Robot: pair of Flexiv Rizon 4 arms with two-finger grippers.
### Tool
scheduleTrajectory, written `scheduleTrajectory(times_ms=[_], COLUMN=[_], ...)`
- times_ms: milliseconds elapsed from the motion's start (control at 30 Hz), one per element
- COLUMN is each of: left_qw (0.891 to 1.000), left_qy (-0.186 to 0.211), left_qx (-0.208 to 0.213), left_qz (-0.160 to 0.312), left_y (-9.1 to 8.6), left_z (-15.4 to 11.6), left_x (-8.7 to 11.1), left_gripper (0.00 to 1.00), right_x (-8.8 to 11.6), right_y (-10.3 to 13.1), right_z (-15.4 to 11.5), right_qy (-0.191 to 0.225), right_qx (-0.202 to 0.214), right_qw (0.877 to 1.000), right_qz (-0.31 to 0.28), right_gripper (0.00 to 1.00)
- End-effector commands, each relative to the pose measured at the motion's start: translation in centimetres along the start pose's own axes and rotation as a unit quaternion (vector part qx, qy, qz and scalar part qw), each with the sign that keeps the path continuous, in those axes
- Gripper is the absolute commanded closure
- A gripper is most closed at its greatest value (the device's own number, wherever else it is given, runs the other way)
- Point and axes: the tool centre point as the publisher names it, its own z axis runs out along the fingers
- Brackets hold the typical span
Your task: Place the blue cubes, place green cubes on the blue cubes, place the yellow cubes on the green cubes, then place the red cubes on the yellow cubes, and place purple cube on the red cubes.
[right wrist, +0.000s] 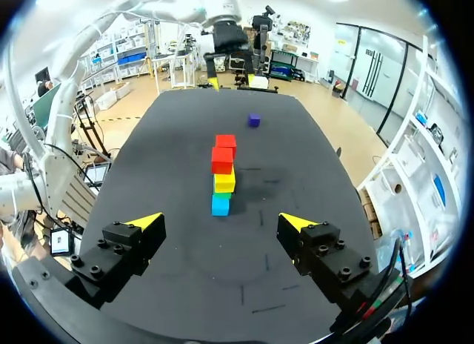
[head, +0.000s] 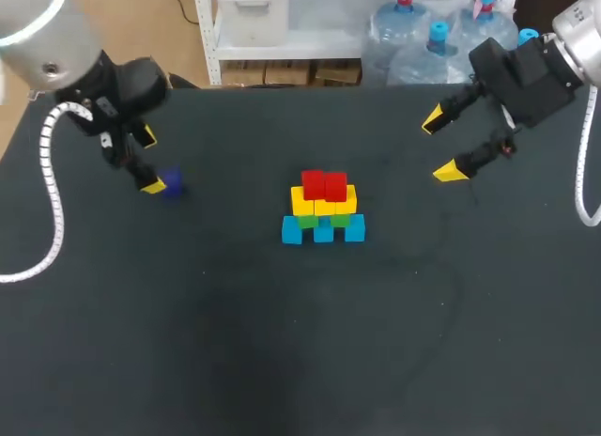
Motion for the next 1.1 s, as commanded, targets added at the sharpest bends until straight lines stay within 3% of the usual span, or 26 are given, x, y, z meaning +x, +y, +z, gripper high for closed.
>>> scheduleTrajectory(times_ms=[33,200,433,667,833,1100], left_qw=[0.998,0.998,0.995,0.989,0.99,0.992], left_qy=[0.059,0.034,0.021,0.079,0.114,0.116], left_qx=[0.036,0.059,0.083,0.097,0.065,0.031], left_qz=[0.005,0.008,0.041,0.076,0.048,0.05], left_y=[4.1,5.9,6.3,5.9,6.2,7.0], left_z=[3.0,4.7,5.7,6.9,7.0,7.3], left_x=[-0.6,0.6,0.6,1.1,1.4,1.4], left_gripper=[0.0,0.0,0.0,0.0,0.0,0.0], right_x=[0.0,0.0,0.0,0.0,0.0,0.0], right_y=[0.1,0.1,0.1,0.1,0.1,0.1], right_z=[0.0,0.0,0.0,0.0,0.0,0.0], right_qy=[0.0,0.0,0.0,0.0,0.0,0.0], right_qx=[0.001,0.001,0.001,0.001,0.001,0.001], right_qw=[1.0,1.0,1.0,1.0,1.0,1.0], right_qz=[0.0,0.0,0.0,0.0,0.0,0.0], right_gripper=[0.0,0.0,0.0,0.0,0.0,0.0])
